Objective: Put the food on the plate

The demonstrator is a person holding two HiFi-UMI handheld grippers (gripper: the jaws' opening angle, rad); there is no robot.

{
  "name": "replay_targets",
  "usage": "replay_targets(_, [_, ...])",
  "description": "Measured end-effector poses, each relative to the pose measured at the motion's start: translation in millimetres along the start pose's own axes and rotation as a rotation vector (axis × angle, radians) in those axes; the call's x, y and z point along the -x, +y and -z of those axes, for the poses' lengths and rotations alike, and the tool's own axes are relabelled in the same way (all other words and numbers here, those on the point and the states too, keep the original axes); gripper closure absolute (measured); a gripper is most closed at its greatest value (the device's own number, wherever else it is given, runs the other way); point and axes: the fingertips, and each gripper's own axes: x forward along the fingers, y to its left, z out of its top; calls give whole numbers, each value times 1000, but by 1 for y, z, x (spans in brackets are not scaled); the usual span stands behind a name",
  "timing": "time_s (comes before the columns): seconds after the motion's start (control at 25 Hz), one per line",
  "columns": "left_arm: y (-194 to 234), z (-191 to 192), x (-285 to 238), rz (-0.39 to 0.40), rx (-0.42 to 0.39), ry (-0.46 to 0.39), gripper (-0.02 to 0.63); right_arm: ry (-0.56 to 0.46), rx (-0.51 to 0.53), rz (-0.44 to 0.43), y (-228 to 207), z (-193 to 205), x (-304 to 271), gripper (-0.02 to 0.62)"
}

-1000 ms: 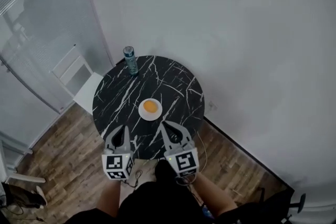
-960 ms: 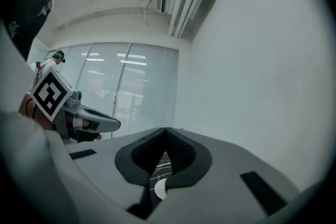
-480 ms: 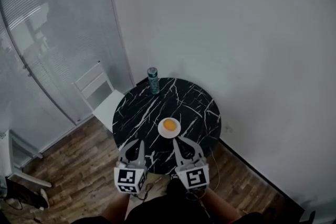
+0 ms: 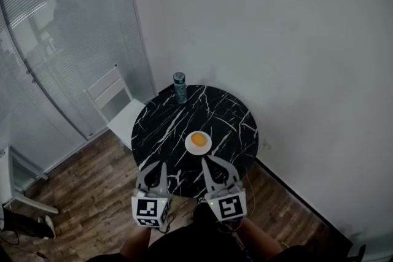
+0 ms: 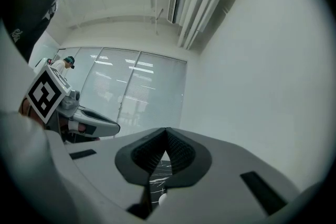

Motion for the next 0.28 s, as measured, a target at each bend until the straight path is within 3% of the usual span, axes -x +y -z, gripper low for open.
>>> replay_targets(0.28, [-5, 9, 7, -8, 37, -1, 606, 21, 59, -27, 2, 3, 4, 600])
